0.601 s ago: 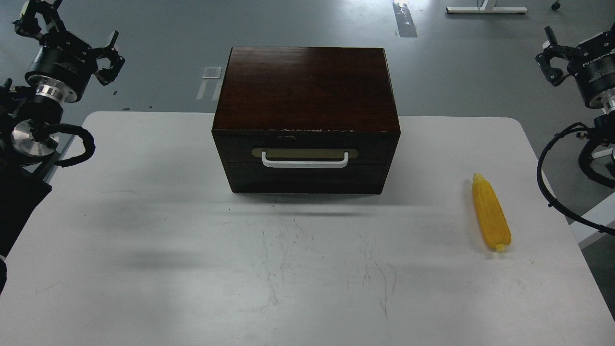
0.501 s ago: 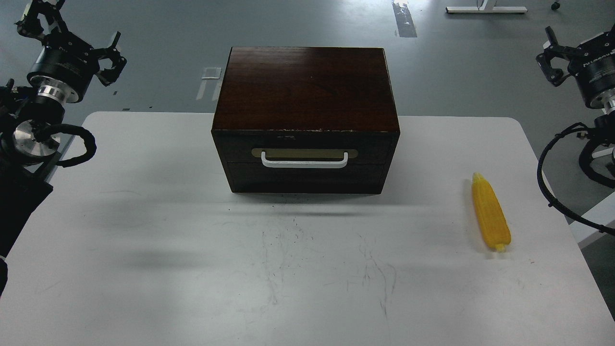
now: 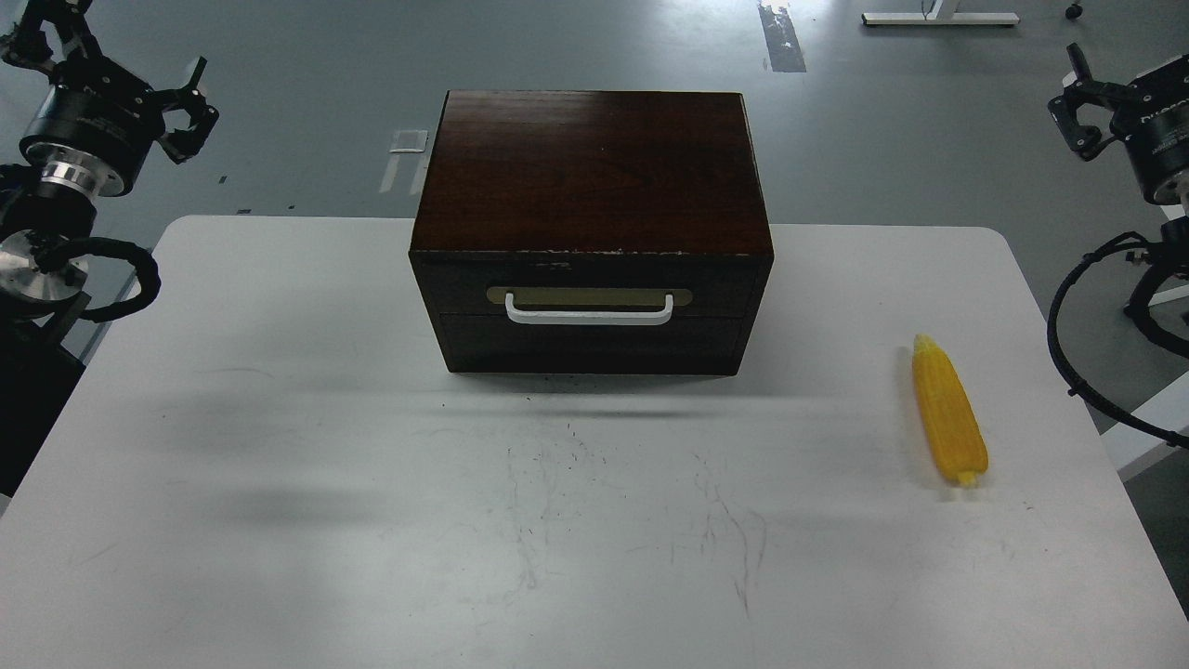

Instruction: Put corn in drawer with both arms

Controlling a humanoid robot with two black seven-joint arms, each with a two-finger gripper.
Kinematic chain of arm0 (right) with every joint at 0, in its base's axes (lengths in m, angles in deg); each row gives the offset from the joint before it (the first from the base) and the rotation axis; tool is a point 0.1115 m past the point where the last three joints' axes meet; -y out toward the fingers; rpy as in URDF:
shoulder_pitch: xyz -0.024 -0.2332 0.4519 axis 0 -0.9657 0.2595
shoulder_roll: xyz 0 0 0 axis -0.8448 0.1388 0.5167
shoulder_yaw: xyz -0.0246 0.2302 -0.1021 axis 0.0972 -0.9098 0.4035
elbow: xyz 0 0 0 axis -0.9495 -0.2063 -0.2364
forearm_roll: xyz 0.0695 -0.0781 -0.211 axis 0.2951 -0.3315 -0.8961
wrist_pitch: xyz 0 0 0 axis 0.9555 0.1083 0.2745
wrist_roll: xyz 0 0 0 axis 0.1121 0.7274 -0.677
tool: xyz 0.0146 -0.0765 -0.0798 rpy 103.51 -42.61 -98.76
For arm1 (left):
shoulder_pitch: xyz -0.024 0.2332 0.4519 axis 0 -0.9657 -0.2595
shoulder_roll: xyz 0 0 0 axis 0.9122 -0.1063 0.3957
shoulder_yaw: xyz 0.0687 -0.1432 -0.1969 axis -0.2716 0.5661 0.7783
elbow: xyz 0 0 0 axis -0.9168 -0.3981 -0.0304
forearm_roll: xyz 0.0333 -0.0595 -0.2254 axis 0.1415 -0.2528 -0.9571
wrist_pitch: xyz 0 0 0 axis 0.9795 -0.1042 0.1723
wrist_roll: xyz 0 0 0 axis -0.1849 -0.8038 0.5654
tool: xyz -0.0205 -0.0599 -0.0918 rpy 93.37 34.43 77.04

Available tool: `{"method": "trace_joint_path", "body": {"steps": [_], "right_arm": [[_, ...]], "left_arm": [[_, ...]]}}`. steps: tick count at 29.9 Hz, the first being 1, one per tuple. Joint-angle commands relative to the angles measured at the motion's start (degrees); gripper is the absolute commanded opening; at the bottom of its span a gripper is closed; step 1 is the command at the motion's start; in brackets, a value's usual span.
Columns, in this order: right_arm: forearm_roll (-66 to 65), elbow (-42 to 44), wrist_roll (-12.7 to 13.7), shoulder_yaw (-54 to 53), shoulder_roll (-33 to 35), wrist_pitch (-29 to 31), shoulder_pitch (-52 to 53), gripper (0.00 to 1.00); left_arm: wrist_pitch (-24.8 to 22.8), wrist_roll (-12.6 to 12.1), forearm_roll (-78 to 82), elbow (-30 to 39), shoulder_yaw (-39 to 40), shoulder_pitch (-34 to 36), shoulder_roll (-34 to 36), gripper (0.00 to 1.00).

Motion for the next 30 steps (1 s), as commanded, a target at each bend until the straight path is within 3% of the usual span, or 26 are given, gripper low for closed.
{"method": "trace_joint_path", "body": {"steps": [1,8,16,23,30], "right_arm": [[0.0,0.0,0.08,-0.15,0.07,0.19,0.07,1.0],[-0.09,0.09,0.08,-0.15,0.33,0.28,-0.02,1.0],[-0.09,0.0,-0.01,-0.06,0.51,0.36,-0.02,1.0],[-0.09,0.0,-0.01,-0.06,1.13,0.54,-0.02,1.0],[-0.09,0.0,-0.1,-0.06,1.57,0.63,0.07,1.0]], "left_arm": [[0.01,0.32,2.06,0.26,0.05,0.39,1.76,0.98],[0.01,0.67,15.06,3.68,0.05,4.95,5.71,0.97],[0.01,0.76,39.66,19.93,0.23,11.37,8.09,0.96],[0.01,0.67,63.9,38.47,0.14,16.64,7.57,0.96],[0.01,0.67,92.83,48.51,-0.21,16.74,3.0,0.96]]}}
